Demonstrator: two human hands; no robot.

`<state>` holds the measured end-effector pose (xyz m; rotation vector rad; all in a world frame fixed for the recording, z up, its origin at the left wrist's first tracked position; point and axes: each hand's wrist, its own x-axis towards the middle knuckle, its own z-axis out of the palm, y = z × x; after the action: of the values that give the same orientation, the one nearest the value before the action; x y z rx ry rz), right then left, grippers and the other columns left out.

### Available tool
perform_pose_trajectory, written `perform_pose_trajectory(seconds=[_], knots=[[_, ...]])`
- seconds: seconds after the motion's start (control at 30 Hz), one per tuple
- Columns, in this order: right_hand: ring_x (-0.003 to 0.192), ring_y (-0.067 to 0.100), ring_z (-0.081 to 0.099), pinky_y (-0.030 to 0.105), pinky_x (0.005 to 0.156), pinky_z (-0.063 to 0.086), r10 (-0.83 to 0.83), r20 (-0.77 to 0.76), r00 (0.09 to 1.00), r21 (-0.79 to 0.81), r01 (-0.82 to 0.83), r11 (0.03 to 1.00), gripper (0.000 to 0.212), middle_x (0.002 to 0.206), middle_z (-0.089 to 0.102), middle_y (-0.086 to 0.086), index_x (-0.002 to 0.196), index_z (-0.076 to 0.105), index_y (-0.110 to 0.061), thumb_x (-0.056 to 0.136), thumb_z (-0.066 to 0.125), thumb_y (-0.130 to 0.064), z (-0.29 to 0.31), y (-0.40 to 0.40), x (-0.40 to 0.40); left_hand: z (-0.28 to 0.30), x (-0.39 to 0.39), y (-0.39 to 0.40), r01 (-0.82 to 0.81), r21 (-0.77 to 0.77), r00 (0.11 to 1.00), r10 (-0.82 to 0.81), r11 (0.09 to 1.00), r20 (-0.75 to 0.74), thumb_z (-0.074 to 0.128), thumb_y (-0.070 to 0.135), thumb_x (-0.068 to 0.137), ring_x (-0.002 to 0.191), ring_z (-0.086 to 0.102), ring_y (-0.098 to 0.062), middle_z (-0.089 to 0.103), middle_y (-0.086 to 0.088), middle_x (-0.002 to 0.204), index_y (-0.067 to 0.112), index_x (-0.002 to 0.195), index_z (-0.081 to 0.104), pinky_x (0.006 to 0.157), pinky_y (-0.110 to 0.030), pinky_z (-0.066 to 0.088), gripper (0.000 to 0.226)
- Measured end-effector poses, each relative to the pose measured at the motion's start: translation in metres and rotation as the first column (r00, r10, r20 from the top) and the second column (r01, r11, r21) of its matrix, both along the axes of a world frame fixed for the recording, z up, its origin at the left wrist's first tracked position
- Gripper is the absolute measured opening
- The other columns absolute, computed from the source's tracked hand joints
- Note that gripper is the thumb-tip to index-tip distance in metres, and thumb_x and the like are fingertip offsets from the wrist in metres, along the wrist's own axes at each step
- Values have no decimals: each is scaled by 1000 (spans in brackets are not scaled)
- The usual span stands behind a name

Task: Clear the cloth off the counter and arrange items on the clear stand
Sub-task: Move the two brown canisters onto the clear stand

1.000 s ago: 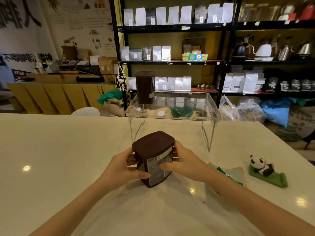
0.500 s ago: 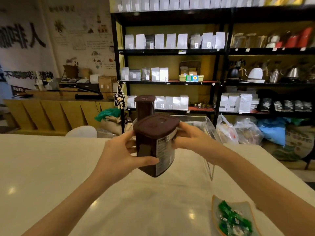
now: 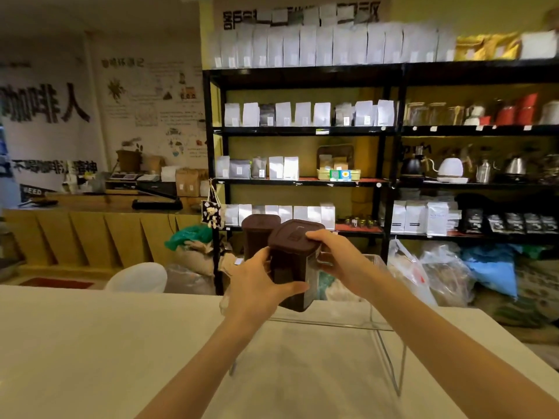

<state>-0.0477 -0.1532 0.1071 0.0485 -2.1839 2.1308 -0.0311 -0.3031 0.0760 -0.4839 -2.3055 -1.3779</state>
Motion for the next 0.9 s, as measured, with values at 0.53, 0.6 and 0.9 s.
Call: perform_pose_trajectory(seconds=[0.53,0.6,0.9], knots=[[108,24,56,40,100,44,-116,4,993,62,116,991,54,119,59,9,124,47,-14,83,55,-48,-16,11,-45,-12,-29,25,-68,8,998,68,998,0,80,29,65,105,64,-14,70,1,112,20,121,56,91,-28,52,61],[114,26,54,46,105,41,-146,3,989,104,145,984,58,126,56,8,126,45,-16,82,52,-53,-17,12,-49,-11,-33,28,-72,4,997,72,997,13,79,29,67,107,63,-14,69,1,112,19,122,55,93,-28,50,60],[100,21,55,42,103,43,-237,7,971,125,235,964,34,105,59,4,104,54,-17,90,45,-46,-10,16,-65,-7,-56,44,-144,-101,987,150,984,50,77,32,69,104,64,-20,68,-5,111,13,115,55,87,-32,52,54]])
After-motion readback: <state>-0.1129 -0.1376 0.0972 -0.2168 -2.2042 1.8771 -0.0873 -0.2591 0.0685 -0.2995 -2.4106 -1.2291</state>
